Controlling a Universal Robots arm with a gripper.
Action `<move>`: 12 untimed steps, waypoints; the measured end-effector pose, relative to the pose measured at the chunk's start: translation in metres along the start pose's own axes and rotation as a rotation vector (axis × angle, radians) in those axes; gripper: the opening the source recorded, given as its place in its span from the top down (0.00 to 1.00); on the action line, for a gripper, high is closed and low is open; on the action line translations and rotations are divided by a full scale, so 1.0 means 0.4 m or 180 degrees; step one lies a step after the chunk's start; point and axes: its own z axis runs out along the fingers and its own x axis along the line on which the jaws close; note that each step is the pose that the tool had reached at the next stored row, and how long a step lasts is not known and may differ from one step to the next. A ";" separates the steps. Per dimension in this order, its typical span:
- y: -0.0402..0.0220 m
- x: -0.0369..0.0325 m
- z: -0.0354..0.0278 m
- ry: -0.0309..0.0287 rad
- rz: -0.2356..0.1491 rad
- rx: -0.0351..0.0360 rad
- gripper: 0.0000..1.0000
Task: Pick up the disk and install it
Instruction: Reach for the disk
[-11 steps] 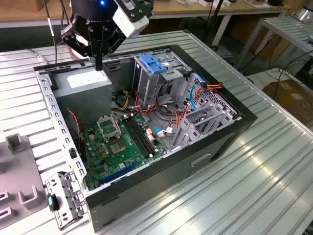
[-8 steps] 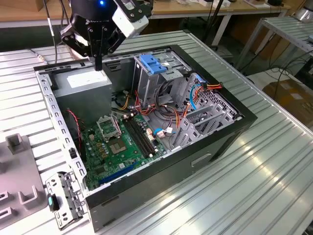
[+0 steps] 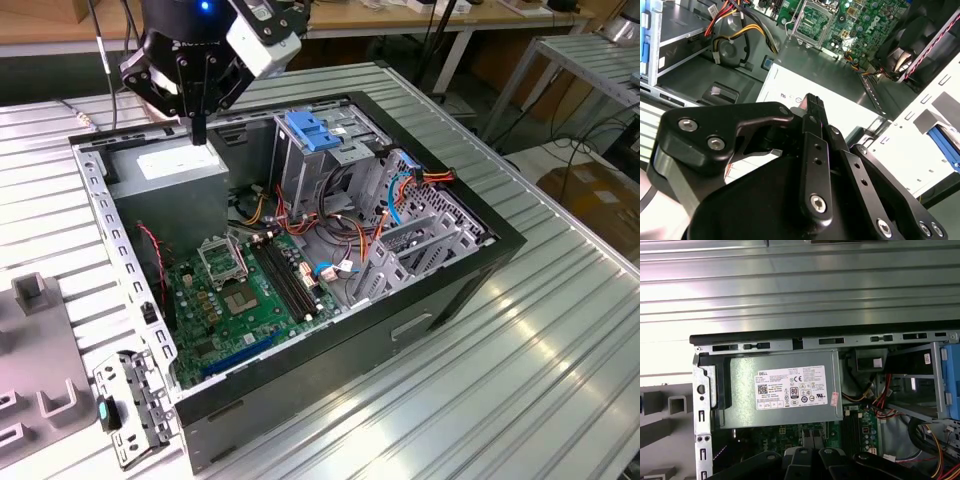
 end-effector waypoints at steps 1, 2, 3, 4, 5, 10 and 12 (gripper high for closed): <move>0.000 0.000 0.000 0.0000 0.0000 0.0000 0.89; 0.000 0.000 0.000 0.0000 0.0000 0.0000 0.89; 0.000 0.000 0.000 0.0000 0.0000 0.0000 0.89; 0.000 0.000 0.000 0.0000 0.0000 0.0000 0.89; 0.000 0.000 0.000 0.0000 0.0000 0.0000 0.89; 0.000 0.005 0.001 0.0000 0.0001 -0.0001 0.89; -0.001 0.011 0.000 0.0000 0.0000 0.0000 0.89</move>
